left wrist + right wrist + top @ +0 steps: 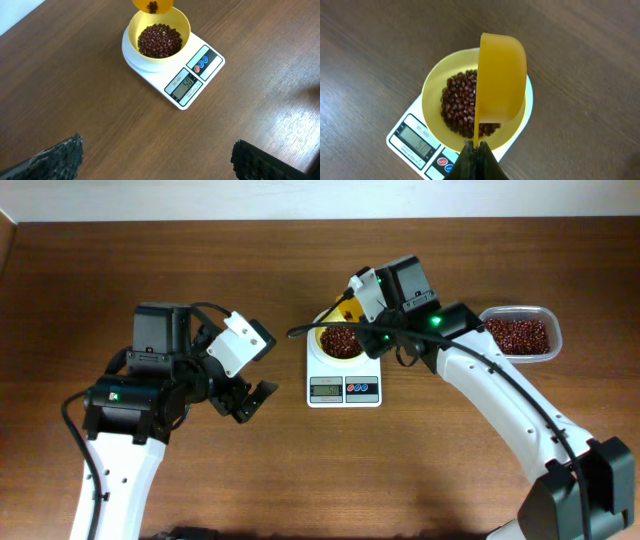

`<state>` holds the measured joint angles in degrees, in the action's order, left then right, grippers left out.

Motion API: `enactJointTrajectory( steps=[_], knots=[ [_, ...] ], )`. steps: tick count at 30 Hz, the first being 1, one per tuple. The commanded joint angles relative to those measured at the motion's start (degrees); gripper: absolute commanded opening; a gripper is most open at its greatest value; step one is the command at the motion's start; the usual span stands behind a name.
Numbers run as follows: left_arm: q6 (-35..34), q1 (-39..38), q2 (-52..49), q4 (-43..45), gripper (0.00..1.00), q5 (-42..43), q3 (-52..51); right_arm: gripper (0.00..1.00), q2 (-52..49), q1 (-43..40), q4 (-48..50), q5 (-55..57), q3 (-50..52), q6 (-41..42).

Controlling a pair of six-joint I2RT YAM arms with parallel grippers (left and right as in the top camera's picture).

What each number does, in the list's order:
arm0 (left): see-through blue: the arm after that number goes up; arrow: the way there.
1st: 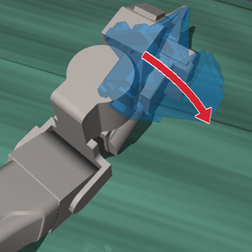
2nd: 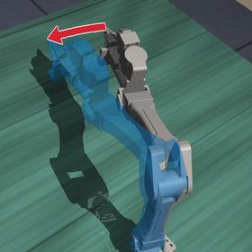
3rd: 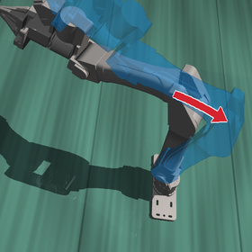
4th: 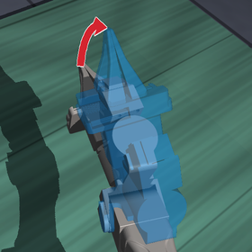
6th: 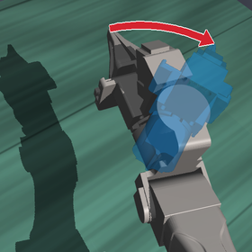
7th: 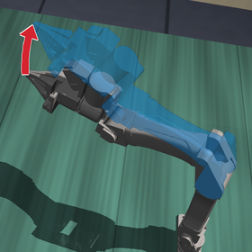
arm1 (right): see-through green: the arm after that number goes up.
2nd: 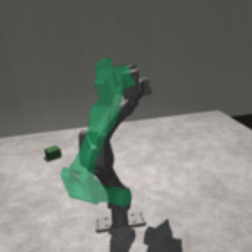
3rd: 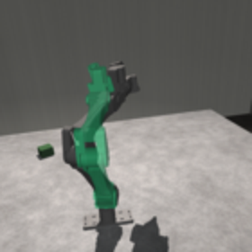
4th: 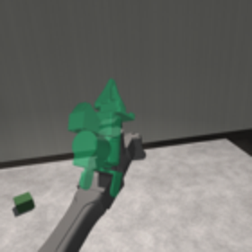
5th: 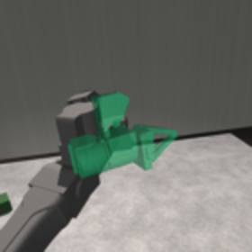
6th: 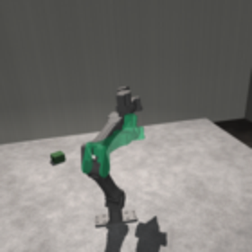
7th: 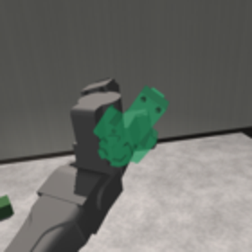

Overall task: Scoop item into bowl and weigh 50g on scale
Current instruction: 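Hold the scoop tilted over the bowl, trickling beans in slowly, then lift the scoop away and carry it right back to the bean tub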

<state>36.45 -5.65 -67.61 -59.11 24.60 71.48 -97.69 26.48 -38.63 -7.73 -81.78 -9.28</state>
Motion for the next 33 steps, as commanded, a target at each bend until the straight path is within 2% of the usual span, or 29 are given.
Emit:
enactJointTrajectory(
  steps=[1, 22, 29, 33],
  knots=[
    [0.9, 0.17, 0.02, 0.04, 0.99, -0.02, 1.01, 0.04, -0.2, 0.9, -2.43, -0.61, -1.38, -0.13],
    [0.9, 0.17, 0.02, 0.04, 0.99, -0.02, 0.98, 0.04, -0.2, 0.87, -2.14, -0.87, -1.38, -0.11],
    [0.9, 0.17, 0.02, 0.04, 0.99, -0.04, 1.01, 0.04, -0.2, -1.05, -1.66, -12.81, -1.38, 4.07],
    [0.9, 0.2, 0.02, 0.04, 0.99, -0.02, 1.01, 0.04, -0.2, -2.54, -1.49, -15.1, -1.38, 7.04]
  ],
)
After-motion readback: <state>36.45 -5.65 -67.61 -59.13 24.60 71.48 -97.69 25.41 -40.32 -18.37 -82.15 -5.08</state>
